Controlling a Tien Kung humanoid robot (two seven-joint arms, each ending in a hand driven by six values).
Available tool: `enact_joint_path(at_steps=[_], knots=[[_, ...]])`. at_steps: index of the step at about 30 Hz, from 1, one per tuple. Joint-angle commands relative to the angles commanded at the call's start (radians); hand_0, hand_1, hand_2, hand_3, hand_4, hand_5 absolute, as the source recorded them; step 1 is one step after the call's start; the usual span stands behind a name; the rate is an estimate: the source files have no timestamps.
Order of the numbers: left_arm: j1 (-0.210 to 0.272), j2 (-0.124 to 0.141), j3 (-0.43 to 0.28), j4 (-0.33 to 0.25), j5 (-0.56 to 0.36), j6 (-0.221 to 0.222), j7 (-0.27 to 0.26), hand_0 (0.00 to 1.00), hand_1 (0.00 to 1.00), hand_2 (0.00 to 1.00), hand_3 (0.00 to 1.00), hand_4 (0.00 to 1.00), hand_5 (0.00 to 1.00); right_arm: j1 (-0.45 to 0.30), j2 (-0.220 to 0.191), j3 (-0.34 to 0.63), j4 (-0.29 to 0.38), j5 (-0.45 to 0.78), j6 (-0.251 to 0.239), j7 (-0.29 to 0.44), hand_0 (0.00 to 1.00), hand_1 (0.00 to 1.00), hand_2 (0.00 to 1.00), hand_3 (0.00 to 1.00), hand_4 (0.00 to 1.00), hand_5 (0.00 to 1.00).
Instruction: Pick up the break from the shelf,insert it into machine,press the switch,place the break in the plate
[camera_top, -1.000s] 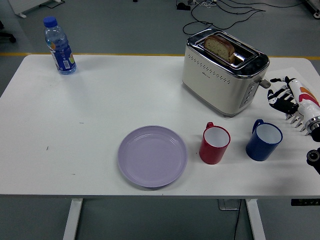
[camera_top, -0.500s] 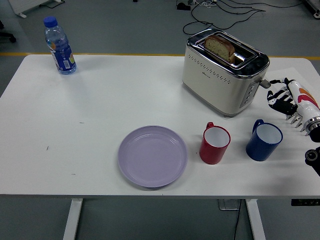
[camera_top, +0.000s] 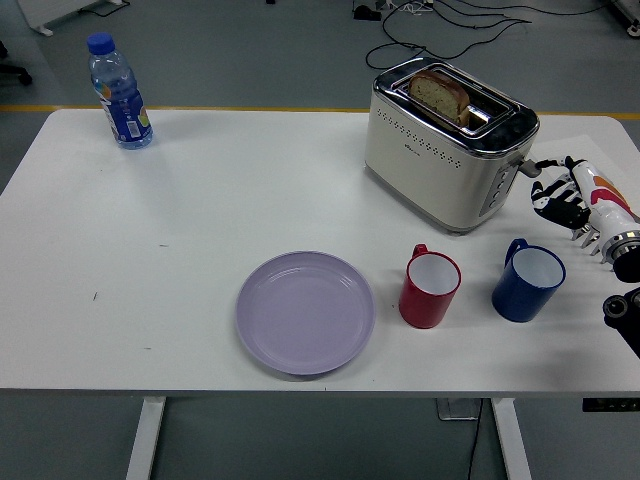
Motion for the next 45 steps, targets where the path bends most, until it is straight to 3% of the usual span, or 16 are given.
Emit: enact_joint_path(at_steps=[15,45], knots=[[-0.003,0.002,0.003,0.0,0.007,-0.001,0.0,0.662,0.664,0.665,0.611,0.354,0.943,-0.016,0.005,-0.016,0.011,0.001,0.004,-0.002,0.344,0.355,0.432,0.735,0.522,0.356],[-0.009,0.007,0.004,0.0,0.017,0.002,0.0,0.663,0.653,0.651,0.601,0.353,0.94,-0.001,0.025,-0.026,-0.04,-0.003,0.005,-0.004,0.344,0.356,0.432,0.735,0.522,0.355]])
